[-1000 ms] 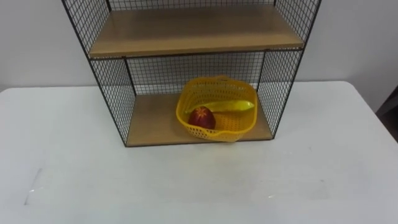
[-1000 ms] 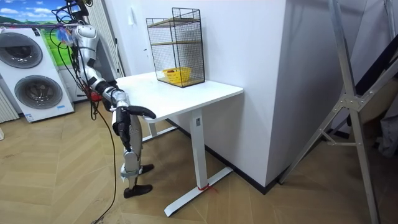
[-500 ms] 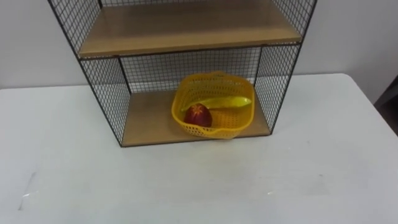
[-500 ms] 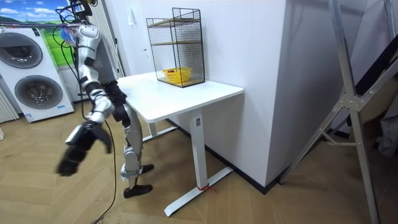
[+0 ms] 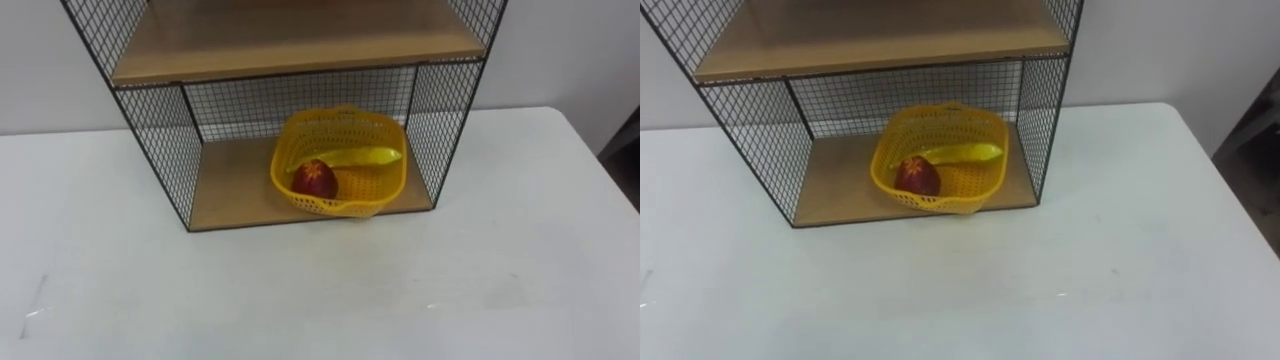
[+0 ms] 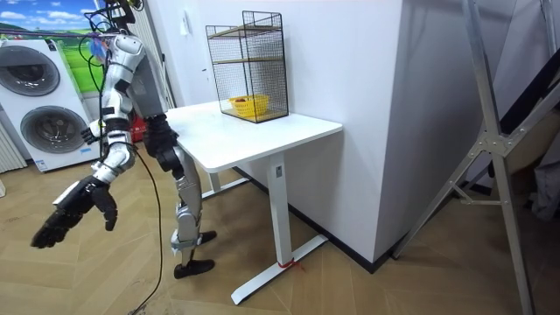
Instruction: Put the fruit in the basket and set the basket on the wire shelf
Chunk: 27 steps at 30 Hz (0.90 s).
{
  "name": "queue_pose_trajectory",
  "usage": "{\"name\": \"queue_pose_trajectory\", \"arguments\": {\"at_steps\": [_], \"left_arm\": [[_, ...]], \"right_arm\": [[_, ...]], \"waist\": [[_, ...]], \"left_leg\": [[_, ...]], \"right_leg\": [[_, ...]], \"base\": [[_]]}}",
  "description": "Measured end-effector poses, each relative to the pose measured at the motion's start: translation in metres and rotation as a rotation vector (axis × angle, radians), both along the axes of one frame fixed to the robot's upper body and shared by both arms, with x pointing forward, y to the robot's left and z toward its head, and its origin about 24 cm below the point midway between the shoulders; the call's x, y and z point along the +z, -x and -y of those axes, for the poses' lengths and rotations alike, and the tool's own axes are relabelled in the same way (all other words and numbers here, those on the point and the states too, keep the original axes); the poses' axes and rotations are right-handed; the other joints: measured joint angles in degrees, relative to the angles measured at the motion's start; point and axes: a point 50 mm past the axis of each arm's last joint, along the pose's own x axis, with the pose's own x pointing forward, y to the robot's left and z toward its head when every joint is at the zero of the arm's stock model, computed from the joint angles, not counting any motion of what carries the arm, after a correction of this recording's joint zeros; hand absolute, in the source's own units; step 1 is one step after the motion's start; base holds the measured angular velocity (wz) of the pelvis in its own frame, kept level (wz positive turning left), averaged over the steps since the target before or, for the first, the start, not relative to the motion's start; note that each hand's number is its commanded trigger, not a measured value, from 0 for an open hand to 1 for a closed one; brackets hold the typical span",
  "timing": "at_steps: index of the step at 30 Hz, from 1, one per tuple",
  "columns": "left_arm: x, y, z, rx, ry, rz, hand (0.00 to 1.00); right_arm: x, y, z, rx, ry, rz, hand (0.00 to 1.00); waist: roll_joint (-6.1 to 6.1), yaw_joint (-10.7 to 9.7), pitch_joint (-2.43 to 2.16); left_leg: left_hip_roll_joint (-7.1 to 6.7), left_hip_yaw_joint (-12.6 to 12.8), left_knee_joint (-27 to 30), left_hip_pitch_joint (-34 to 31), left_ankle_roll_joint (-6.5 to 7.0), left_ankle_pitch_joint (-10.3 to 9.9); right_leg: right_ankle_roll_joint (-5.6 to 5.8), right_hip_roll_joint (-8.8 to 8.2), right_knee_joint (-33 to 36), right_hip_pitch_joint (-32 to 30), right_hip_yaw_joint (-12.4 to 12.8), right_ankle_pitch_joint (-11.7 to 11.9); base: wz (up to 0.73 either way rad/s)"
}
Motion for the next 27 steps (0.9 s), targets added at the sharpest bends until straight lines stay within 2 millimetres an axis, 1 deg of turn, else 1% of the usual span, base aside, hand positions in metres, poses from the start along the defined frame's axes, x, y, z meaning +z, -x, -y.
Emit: {"name": "queue_pose_trajectory", "arguments": {"at_steps": [1,2,3,4,5,7,8,9,10,11,12,13,14,15,16,17,18,19,20,22,25,26,27], "left_arm": [[-0.01,0.0,0.012,-0.001,0.056,0.016,0.0],[-0.015,0.001,0.019,-0.002,0.087,0.023,0.0],[-0.023,0.006,0.036,-0.006,0.157,0.031,0.0],[-0.031,0.008,0.05,-0.012,0.228,0.039,0.0],[-0.034,0.01,0.057,-0.012,0.261,0.045,0.0],[-0.046,0.015,0.086,-0.042,0.406,0.072,0.0],[-0.049,0.014,0.092,-0.062,0.444,0.078,0.0],[-0.054,0.012,0.099,-0.123,0.517,0.087,0.0],[-0.058,0.007,0.104,-0.225,0.591,0.088,0.0],[-0.06,0.005,0.105,-0.276,0.626,0.09,0.0],[-0.064,-0.002,0.107,-0.383,0.698,0.088,0.0],[-0.068,-0.013,0.106,-0.5,0.76,0.072,0.0],[-0.071,-0.019,0.106,-0.561,0.79,0.064,0.0],[-0.075,-0.032,0.105,-0.696,0.851,0.051,0.0],[-0.08,-0.047,0.105,-0.839,0.909,0.031,0.0],[-0.082,-0.055,0.106,-0.908,0.939,0.017,0.0],[-0.086,-0.07,0.107,-1.042,0.989,-0.019,0.0],[-0.089,-0.085,0.108,-1.146,1.022,-0.057,0.0],[-0.09,-0.09,0.108,-1.187,1.036,-0.074,0.0],[-0.092,-0.109,0.107,-1.312,1.053,-0.115,0.0],[-0.092,-0.123,0.106,-1.407,1.058,-0.15,0.0],[-0.092,-0.124,0.106,-1.42,1.062,-0.156,0.0],[-0.092,-0.126,0.107,-1.443,1.069,-0.164,0.0]], "right_arm": [[-0.011,-0.004,-0.013,-0.002,-0.057,0.028,0.0],[-0.017,-0.008,-0.019,0.012,-0.09,0.042,0.0],[-0.027,-0.014,-0.032,0.042,-0.158,0.067,0.0],[-0.035,-0.018,-0.045,0.064,-0.221,0.092,0.0],[-0.039,-0.019,-0.051,0.068,-0.25,0.101,0.0],[-0.049,-0.028,-0.065,0.147,-0.361,0.113,0.0],[-0.051,-0.032,-0.067,0.182,-0.39,0.113,0.0],[-0.055,-0.039,-0.071,0.256,-0.452,0.111,0.0],[-0.059,-0.049,-0.071,0.355,-0.512,0.109,0.0],[-0.061,-0.055,-0.071,0.411,-0.54,0.106,0.0],[-0.066,-0.071,-0.067,0.546,-0.597,0.099,0.0],[-0.069,-0.087,-0.065,0.672,-0.646,0.092,0.0],[-0.071,-0.095,-0.064,0.735,-0.669,0.091,0.0],[-0.074,-0.11,-0.063,0.866,-0.709,0.094,0.0],[-0.077,-0.124,-0.063,0.979,-0.741,0.1,0.0],[-0.078,-0.131,-0.062,1.03,-0.749,0.103,0.0],[-0.08,-0.144,-0.062,1.125,-0.776,0.103,0.0],[-0.081,-0.156,-0.063,1.226,-0.803,0.091,0.0],[-0.081,-0.16,-0.064,1.267,-0.818,0.081,0.0],[-0.083,-0.175,-0.066,1.383,-0.85,0.067,0.0],[-0.084,-0.183,-0.069,1.453,-0.877,0.074,0.0],[-0.084,-0.181,-0.07,1.464,-0.89,0.07,0.0],[-0.084,-0.18,-0.071,1.494,-0.911,0.062,0.0]], "waist": [[-0.16,0.31,-0.03],[-0.31,0.33,-0.07],[-0.56,0.28,-0.16],[-0.97,0.51,-0.13],[-1.13,0.59,-0.19],[-1.29,1.19,-0.18],[-1.29,1.26,-0.17],[-1.45,1.52,-0.12],[-1.57,1.95,-0.03],[-1.58,2.05,-0.03],[-1.59,2.08,0.0],[-1.61,2.04,0.01],[-1.56,2.03,0.05],[-1.47,2.04,0.1],[-1.53,1.85,0.15],[-1.54,1.79,0.23],[-1.53,1.66,0.62],[-1.58,1.83,0.66],[-1.61,1.91,0.7],[-1.55,1.61,0.77],[-1.5,1.35,1.02],[-1.48,1.34,1.06],[-1.43,1.13,1.25]], "left_leg": [[0.18,0.18,-0.11,0.14,-0.08,-0.03],[0.23,0.28,-0.27,0.31,-0.11,-0.03],[0.3,0.46,-0.68,0.77,-0.03,-0.09],[0.26,0.49,-0.98,1.39,0.08,-0.15],[0.27,0.59,-0.97,1.52,0.08,-0.16],[0.4,1.05,-0.95,2.45,0.14,-0.2],[0.43,1.02,-0.96,2.66,0.14,-0.2],[0.4,0.73,-1.08,2.99,0.15,-0.21],[0.35,0.63,-1.35,3.49,0.15,-0.2],[0.32,0.49,-1.37,3.66,0.15,-0.2],[0.3,0.39,-1.46,3.99,0.16,-0.21],[0.19,0.08,-1.54,4.25,0.16,-0.2],[0.17,-0.05,-1.57,4.41,0.15,-0.2],[0.16,-0.25,-1.54,4.6,0.14,-0.19],[0.17,-0.34,-1.7,4.68,0.04,-0.12],[0.17,-0.34,-1.78,4.74,-0.18,0.01],[0.18,-0.35,-1.83,5.07,-0.5,0.21],[0.15,-0.48,-1.99,5.24,-0.83,0.45],[0.15,-0.5,-2.08,5.33,-1.1,0.64],[0.19,-0.64,-1.87,5.42,-0.92,0.74],[0.26,-1.07,-1.97,5.53,-0.83,0.8],[0.26,-1.08,-2.0,5.59,-0.81,0.82],[0.27,-1.09,-2.0,5.73,-0.78,0.85]], "right_leg": [[-0.19,0.12,-0.23,0.11,0.11,0.19],[-0.21,0.14,-0.36,0.22,0.13,0.29],[-0.26,0.15,-0.67,0.5,0.21,0.52],[-0.23,0.18,-0.77,0.99,0.47,0.55],[-0.21,0.25,-0.78,1.1,0.71,0.55],[0.12,0.48,-1.23,2.07,1.38,0.76],[0.28,0.57,-1.61,2.44,1.39,0.87],[0.56,0.71,-2.36,3.18,1.22,1.12],[0.64,0.83,-3.13,3.87,1.26,1.51],[0.48,0.94,-3.5,4.16,1.28,1.81],[0.27,0.99,-3.87,4.59,1.23,2.13],[0.38,1.02,-4.24,5.08,1.04,2.24],[0.52,1.11,-4.67,5.45,0.93,2.36],[0.38,1.23,-5.28,5.98,0.72,2.72],[-0.03,1.26,-5.66,6.31,0.39,3.14],[-0.05,1.24,-5.66,6.38,0.27,3.16],[-0.07,1.23,-5.69,6.8,0.1,3.16],[-0.08,1.26,-5.68,6.91,0.13,3.17],[-0.12,1.29,-5.71,6.94,0.19,3.19],[-0.25,1.65,-6.64,7.41,0.0,3.42],[-0.3,1.84,-6.93,7.68,-0.19,3.47],[-0.3,1.85,-6.95,7.68,-0.19,3.46],[-0.3,1.87,-6.95,7.66,-0.24,3.39]], "base": [[-0.1],[-0.18],[-0.13],[-0.07],[0.0],[-0.05],[0.0],[0.04],[0.04],[0.0],[0.0],[0.04],[0.09],[0.12],[0.12],[0.12],[0.05],[0.0],[0.0],[0.0],[0.06],[0.0],[0.0]]}}
